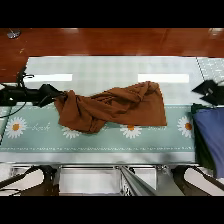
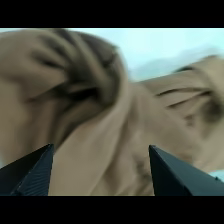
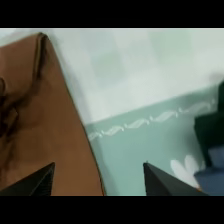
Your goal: Fold the shirts.
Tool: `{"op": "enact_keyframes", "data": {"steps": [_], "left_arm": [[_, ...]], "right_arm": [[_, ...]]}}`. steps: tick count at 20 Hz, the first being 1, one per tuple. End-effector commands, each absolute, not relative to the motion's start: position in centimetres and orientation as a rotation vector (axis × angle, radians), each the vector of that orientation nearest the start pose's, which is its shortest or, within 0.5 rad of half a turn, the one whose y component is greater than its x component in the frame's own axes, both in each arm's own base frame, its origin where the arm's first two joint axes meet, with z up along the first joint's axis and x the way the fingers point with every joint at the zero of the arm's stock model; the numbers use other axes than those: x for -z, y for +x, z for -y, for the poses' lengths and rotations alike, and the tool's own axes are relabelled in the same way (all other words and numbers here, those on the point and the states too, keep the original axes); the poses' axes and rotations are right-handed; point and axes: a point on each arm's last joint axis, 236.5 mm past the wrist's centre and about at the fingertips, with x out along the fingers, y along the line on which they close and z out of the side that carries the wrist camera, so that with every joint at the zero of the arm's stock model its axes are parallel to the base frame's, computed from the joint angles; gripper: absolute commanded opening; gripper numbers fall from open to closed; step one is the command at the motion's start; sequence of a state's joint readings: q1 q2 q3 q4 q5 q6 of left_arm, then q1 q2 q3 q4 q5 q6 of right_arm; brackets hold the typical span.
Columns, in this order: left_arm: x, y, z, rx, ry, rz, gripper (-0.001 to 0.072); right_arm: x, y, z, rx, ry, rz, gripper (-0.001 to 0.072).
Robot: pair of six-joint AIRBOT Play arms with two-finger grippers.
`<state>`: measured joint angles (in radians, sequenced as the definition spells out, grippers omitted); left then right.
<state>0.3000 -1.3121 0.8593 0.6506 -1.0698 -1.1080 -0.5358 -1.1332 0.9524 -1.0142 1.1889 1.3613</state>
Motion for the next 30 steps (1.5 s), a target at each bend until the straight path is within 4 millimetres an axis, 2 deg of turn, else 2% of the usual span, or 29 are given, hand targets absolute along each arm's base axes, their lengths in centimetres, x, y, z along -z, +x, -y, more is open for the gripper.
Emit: {"op": "enact_keyframes", "data": {"steps": [1,3,6,7,8,9,10,13,16,18,20,23,27,30], "left_arm": [[3.3,39.7,8.6,0.462,-0.854,-1.044,0.0699],[4.3,40.8,10.0,0.500,-0.829,-1.076,0.0699],[5.0,42.1,12.0,0.560,-0.814,-1.112,0.0696],[5.0,42.0,12.8,0.597,-0.812,-1.134,0.0643],[5.2,41.6,13.3,0.619,-0.813,-1.167,0.0448],[5.6,41.0,13.5,0.643,-0.800,-1.206,0.0128],[5.8,40.4,13.6,0.670,-0.775,-1.241,0.0030],[5.2,39.9,13.6,0.722,-0.738,-1.268,0.0030],[4.4,40.4,13.6,0.737,-0.728,-1.250,0.0030],[4.2,40.5,13.6,0.738,-0.725,-1.245,0.0030],[4.2,40.4,13.6,0.740,-0.726,-1.248,0.0030],[4.0,39.9,13.8,0.762,-0.730,-1.261,0.0030],[3.9,39.9,13.9,0.765,-0.731,-1.263,0.0030],[3.9,39.8,13.9,0.765,-0.731,-1.264,0.0030]], "right_arm": [[1.6,30.4,3.1,-0.015,0.794,-1.114,0.0634],[2.8,29.1,1.7,-0.050,0.827,-1.158,0.0634],[3.0,28.2,0.9,-0.078,0.837,-1.194,0.0634],[3.0,28.0,0.6,-0.088,0.840,-1.205,0.0634],[3.1,27.6,0.5,-0.093,0.837,-1.222,0.0634],[3.3,27.1,0.5,-0.092,0.829,-1.245,0.0634],[3.7,26.5,0.5,-0.083,0.818,-1.276,0.0634],[5.4,24.4,0.4,-0.042,0.827,-1.363,0.0634],[6.8,22.9,-2.1,-0.096,0.833,-1.472,0.0633],[7.7,23.8,-3.8,-0.129,0.814,-1.486,0.0633],[8.1,25.9,-5.3,-0.148,0.823,-1.455,0.0633],[8.8,28.8,-6.3,-0.128,0.822,-1.427,0.0633],[10.2,29.9,-7.9,-0.129,0.820,-1.491,0.0633],[10.2,31.1,-9.2,-0.162,0.783,-1.502,0.0616]]}}
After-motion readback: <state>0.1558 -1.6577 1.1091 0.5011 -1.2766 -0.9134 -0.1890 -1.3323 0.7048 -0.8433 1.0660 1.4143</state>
